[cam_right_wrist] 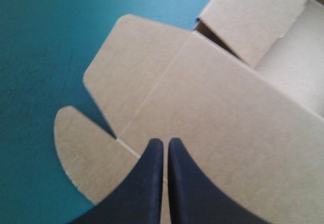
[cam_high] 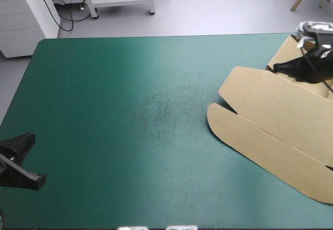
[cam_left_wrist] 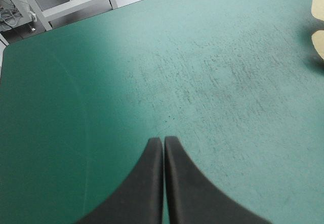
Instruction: Fold the box
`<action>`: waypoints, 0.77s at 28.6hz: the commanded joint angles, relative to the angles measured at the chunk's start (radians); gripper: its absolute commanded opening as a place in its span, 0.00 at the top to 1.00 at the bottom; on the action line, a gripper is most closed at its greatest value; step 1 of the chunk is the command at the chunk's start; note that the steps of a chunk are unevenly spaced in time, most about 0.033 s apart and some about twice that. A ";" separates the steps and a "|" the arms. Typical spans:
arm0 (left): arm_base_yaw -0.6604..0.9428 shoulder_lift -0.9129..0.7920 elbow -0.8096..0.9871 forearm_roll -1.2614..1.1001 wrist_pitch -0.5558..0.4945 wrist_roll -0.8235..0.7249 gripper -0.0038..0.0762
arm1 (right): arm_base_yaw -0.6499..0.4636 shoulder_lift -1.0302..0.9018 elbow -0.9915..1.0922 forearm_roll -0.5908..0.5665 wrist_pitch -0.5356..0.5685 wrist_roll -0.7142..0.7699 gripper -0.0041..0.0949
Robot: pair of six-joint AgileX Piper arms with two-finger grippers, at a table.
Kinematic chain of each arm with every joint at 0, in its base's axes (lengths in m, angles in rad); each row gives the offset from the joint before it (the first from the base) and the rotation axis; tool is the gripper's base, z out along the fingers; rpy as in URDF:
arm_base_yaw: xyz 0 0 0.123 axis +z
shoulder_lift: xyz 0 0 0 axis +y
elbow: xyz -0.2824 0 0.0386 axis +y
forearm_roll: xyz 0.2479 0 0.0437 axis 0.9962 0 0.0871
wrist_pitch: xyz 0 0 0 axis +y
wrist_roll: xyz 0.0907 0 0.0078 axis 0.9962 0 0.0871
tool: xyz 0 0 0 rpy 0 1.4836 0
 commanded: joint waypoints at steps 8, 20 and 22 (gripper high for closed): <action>-0.005 -0.095 0.041 -0.016 -0.056 -0.014 0.96 | 0.164 -0.383 0.430 0.009 -0.264 -0.047 0.96; -0.005 -0.313 0.429 -0.131 -0.290 0.075 0.96 | 0.164 -0.720 0.757 0.004 -0.448 -0.053 0.96; -0.005 -0.346 0.492 -0.158 -0.343 0.110 0.96 | 0.164 -0.766 0.808 0.004 -0.494 -0.053 0.96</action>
